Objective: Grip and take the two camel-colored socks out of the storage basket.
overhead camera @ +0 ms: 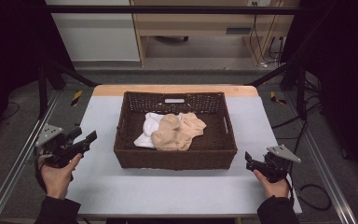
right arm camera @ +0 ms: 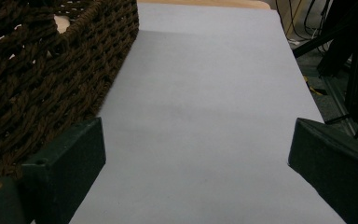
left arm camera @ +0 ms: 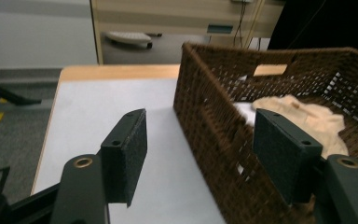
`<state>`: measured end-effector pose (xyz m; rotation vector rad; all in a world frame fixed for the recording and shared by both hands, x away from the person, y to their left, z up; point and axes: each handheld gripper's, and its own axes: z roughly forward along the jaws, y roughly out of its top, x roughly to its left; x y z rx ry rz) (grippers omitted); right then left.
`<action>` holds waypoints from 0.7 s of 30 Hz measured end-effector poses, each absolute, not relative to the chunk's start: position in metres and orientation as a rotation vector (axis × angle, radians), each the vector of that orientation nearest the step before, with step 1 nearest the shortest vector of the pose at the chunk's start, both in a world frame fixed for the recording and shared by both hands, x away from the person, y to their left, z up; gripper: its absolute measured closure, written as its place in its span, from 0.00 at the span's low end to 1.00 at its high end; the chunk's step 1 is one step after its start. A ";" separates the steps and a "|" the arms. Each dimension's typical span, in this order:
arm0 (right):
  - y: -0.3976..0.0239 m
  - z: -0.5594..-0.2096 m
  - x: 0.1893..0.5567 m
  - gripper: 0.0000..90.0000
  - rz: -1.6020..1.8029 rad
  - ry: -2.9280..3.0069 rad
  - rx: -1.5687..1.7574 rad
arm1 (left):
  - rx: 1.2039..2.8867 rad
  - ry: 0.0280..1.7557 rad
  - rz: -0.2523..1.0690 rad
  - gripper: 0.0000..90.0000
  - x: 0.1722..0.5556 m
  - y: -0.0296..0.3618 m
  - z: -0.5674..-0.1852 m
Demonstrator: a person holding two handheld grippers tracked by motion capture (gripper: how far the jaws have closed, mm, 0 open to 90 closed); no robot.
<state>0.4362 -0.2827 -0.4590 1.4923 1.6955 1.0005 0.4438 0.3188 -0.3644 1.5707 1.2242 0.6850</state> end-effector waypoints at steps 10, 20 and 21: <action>-0.284 -0.458 0.436 0.05 1.010 1.680 1.492 | 1.602 1.110 0.685 0.40 0.472 0.265 -0.331; -0.284 -0.458 0.437 0.05 1.004 1.676 1.488 | 1.676 1.060 0.629 0.43 0.508 0.216 -0.321; -0.285 -0.458 0.437 0.05 1.003 1.673 1.486 | 1.684 1.053 0.631 0.43 0.512 0.211 -0.321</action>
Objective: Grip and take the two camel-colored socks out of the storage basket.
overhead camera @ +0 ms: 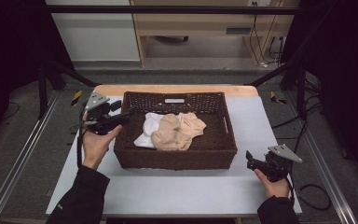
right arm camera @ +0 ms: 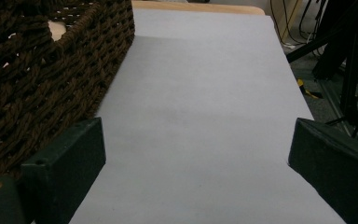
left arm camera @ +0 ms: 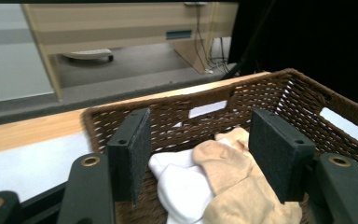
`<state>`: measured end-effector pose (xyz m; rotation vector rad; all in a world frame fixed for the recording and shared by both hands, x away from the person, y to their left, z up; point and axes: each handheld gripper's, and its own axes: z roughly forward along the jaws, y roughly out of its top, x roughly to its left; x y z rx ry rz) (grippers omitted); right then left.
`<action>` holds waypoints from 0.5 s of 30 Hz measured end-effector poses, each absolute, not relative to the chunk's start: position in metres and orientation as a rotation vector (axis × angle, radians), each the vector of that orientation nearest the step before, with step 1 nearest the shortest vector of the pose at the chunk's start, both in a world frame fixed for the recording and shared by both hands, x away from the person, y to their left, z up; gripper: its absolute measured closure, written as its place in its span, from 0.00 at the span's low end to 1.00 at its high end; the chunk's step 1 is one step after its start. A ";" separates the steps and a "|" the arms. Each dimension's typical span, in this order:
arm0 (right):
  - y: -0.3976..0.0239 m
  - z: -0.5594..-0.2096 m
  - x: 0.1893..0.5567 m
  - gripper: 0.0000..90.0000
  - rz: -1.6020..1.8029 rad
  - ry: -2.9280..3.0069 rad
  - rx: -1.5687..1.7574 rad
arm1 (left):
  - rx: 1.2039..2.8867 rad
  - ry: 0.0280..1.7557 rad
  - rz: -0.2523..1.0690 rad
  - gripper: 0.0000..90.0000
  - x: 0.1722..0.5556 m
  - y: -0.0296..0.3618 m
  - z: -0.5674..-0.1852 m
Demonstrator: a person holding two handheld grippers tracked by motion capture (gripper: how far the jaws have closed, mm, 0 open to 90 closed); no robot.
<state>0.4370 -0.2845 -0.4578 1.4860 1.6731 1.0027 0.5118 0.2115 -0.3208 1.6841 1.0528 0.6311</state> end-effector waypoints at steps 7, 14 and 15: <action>-0.285 -0.458 0.437 0.04 1.006 1.666 1.489 | 1.712 1.073 0.664 0.44 0.540 0.187 -0.338; -0.284 -0.458 0.438 0.04 1.003 1.677 1.485 | 1.780 1.055 0.673 0.44 0.556 0.169 -0.362; -0.284 -0.458 0.438 0.04 1.003 1.677 1.485 | 1.780 1.055 0.673 0.44 0.556 0.169 -0.362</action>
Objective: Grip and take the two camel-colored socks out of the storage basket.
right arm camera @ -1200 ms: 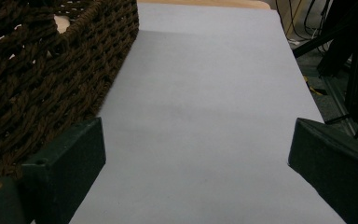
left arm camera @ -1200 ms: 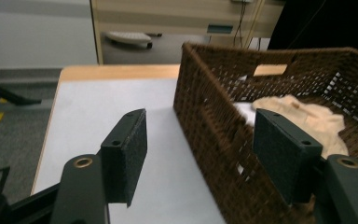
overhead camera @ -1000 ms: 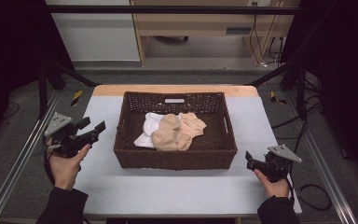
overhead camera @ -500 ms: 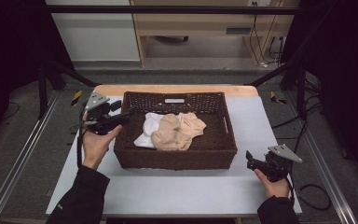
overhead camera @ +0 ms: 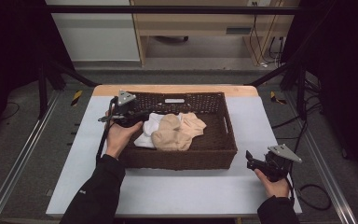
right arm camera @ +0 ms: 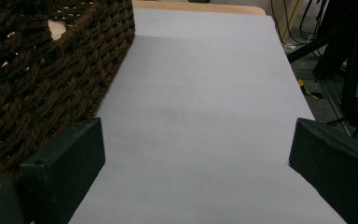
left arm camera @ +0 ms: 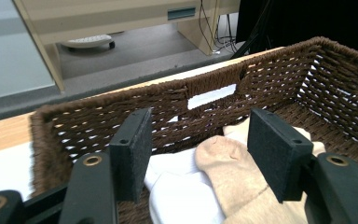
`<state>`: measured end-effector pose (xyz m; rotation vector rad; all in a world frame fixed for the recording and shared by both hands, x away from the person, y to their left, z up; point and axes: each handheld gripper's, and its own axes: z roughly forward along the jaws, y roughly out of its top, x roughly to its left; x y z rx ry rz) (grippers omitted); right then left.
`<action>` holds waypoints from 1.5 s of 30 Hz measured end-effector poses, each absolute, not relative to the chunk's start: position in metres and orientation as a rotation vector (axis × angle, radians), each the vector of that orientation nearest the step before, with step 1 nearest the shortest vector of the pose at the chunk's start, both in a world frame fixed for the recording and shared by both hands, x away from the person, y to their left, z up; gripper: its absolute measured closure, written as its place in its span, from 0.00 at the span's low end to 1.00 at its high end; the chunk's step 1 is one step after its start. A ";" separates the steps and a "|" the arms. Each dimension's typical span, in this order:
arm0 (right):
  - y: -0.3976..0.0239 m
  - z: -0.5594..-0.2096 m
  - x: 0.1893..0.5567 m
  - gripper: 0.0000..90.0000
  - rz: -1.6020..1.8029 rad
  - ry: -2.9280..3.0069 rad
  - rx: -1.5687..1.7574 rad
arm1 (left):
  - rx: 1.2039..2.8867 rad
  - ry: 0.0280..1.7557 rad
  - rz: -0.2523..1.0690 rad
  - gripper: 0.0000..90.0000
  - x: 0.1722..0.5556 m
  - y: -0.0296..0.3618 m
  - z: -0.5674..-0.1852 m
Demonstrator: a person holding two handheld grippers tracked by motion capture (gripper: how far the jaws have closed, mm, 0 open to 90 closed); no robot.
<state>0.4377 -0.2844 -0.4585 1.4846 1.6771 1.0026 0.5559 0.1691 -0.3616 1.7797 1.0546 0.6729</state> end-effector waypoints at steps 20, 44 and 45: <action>-0.284 -0.460 0.439 0.05 0.975 1.676 1.491 | 1.972 1.110 0.542 0.52 0.561 0.161 -0.411; -0.284 -0.461 0.440 0.05 0.971 1.679 1.490 | 2.180 1.086 0.457 0.35 0.571 0.147 -0.432; -0.284 -0.461 0.440 0.05 0.970 1.678 1.489 | 2.185 1.091 0.453 0.39 0.571 0.147 -0.433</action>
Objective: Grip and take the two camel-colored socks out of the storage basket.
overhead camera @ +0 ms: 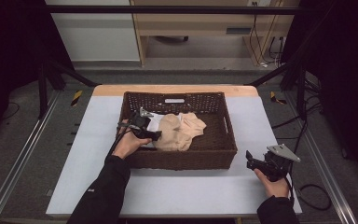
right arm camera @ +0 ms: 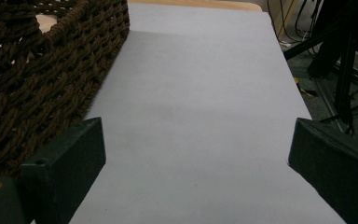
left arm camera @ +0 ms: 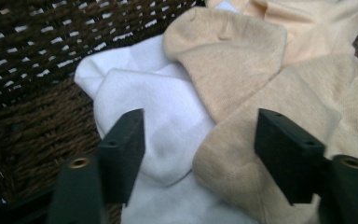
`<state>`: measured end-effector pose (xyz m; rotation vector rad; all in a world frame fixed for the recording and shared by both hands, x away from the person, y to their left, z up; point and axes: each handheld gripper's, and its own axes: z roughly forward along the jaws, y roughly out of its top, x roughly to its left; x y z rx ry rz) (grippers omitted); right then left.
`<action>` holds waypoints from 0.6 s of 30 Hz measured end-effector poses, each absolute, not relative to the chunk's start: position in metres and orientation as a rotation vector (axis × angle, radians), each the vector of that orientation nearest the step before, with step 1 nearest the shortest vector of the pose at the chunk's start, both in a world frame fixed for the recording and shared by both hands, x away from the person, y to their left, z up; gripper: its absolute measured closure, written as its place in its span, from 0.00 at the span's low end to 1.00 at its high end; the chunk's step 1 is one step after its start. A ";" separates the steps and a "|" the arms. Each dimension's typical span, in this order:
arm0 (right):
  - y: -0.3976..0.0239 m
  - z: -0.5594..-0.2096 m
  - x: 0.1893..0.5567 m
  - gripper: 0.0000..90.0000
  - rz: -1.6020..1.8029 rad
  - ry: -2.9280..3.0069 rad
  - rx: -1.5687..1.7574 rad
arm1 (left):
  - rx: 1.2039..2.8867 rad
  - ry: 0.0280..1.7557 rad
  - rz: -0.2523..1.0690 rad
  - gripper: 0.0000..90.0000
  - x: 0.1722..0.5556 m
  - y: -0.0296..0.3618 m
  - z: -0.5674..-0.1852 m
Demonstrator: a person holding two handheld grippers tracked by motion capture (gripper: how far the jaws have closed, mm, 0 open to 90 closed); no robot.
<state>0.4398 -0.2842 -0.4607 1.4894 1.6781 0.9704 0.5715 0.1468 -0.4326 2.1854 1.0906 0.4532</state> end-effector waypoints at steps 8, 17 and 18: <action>-0.283 -0.461 0.440 0.05 0.972 1.685 1.488 | 2.270 1.091 0.385 0.66 0.573 0.142 -0.438; -0.285 -0.459 0.439 0.05 0.974 1.667 1.485 | 2.305 1.082 0.338 0.95 0.572 0.141 -0.436; -0.285 -0.459 0.439 0.05 0.972 1.668 1.485 | 2.305 1.082 0.338 0.95 0.572 0.141 -0.436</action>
